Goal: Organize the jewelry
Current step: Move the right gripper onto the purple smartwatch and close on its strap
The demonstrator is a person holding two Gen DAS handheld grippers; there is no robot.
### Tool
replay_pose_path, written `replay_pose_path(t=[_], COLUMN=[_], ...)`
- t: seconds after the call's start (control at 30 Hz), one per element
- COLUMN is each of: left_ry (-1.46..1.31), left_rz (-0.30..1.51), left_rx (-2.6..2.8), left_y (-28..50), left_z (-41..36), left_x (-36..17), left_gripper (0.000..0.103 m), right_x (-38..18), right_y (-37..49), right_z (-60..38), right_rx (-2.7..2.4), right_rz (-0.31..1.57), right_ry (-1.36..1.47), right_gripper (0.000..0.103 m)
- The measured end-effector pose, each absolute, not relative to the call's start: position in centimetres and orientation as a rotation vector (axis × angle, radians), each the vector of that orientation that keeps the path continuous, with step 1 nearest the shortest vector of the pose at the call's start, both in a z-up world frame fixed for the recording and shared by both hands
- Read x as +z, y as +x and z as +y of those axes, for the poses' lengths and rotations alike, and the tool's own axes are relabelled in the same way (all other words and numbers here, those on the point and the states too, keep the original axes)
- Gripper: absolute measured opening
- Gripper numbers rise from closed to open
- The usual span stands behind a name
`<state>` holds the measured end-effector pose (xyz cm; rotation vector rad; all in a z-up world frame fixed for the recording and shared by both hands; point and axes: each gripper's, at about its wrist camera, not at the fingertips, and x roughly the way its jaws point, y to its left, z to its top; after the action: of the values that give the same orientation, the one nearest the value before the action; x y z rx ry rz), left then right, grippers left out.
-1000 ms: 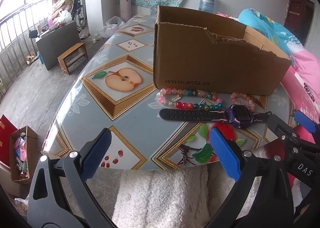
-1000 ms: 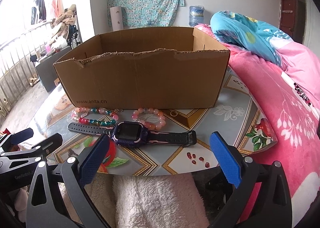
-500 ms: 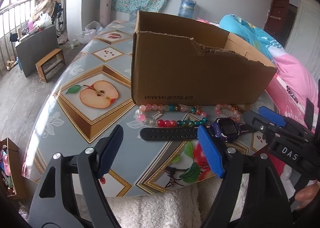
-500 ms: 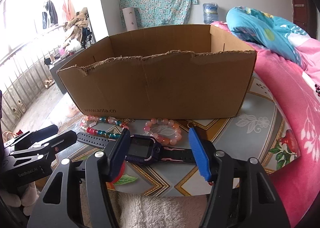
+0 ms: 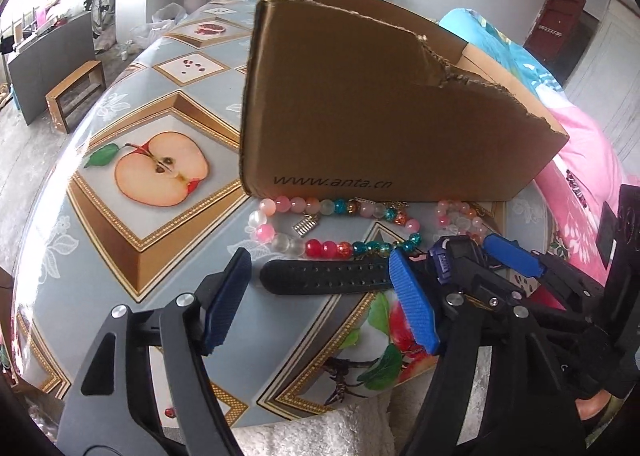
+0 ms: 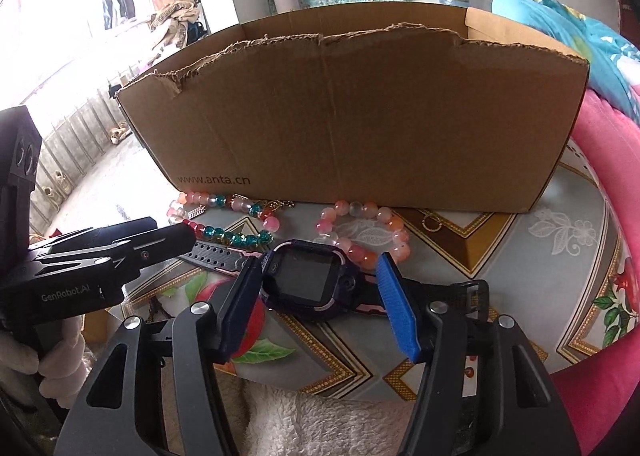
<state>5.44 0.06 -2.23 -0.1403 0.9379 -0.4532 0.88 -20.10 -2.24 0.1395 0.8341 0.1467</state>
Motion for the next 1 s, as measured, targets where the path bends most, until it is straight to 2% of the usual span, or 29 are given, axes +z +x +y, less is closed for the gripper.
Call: replay_pose_path(t=[0.23, 0.67, 1.0], left_ry=[-0.339, -0.273, -0.248], left_rz=[0.981, 0.910, 0.891], left_rx=[-0.614, -0.534, -0.522], left_y=[5.3, 5.1, 5.2], left_z=[1.0, -1.1, -1.1], left_x=[-2.5, -0.8, -0.9], left_gripper=[0.068, 0.062, 0.035], right_x=[-2.4, -2.5, -2.5], right_y=[1.0, 0.7, 0.1], right_z=[-19.6, -18.7, -17.8], right_rx=[0.160, 0.170, 0.173], right_rz=[0.836, 0.820, 0.807], right_ry=[0.110, 0.035, 0.009], right_gripper=[0.058, 0.059, 0.059])
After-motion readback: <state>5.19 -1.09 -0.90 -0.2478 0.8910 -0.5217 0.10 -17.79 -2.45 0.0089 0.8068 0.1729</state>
